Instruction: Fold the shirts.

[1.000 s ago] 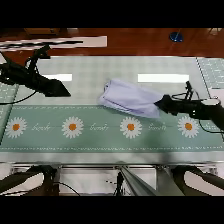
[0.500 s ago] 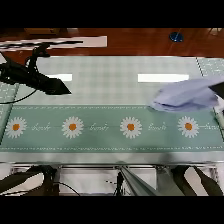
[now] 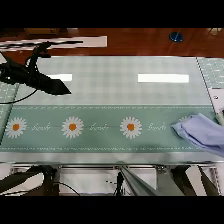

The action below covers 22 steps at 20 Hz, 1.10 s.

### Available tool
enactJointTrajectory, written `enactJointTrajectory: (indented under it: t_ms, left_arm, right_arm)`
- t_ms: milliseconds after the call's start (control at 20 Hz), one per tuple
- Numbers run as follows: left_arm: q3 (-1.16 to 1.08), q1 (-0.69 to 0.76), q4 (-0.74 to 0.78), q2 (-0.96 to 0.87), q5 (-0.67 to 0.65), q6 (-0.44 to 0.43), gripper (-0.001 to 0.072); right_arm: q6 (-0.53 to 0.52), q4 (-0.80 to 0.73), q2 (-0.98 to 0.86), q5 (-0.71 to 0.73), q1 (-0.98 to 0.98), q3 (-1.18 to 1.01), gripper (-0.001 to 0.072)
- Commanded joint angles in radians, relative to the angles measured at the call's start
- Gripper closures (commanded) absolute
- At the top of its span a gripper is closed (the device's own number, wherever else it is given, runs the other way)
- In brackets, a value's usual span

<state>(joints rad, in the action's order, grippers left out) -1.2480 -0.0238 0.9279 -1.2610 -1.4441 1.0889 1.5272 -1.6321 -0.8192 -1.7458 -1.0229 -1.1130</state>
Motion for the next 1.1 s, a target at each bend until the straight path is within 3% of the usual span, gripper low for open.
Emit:
enactJointTrajectory:
  t_ms: [0, 150, 450, 650, 750, 1050]
  left_arm:
    - [0.0, -0.001, 0.0, -0.001, 0.023, -0.008, 0.043]
    - [0.0, -0.001, 0.0, -0.001, 0.031, -0.008, 0.043]
    - [0.0, -0.001, 0.0, -0.001, 0.031, -0.007, 0.043]
    - [0.0, -0.001, 0.0, -0.001, 0.03, -0.003, 0.043]
    - [0.0, -0.001, 0.0, 0.0, 0.03, -0.003, 0.043]
    - [0.0, -0.001, 0.0, 0.0, 0.03, 0.016, 0.043]
  right_arm:
    - [0.029, -0.288, 0.025, -0.114, -0.055, 0.028, 0.0686]
    - [0.034, -0.447, 0.063, -0.114, -0.117, 0.069, 0.0686]
    - [0.027, -0.46, 0.107, -0.079, -0.32, 0.322, 0.0686]
    - [0.012, -0.567, 0.137, 0.01, -0.424, 0.467, 0.0685]
    - [-0.031, -0.579, 0.159, 0.077, -0.435, 0.496, 0.0685]
    - [-0.032, -0.648, 0.16, 0.199, -0.435, 0.504, 0.0683]
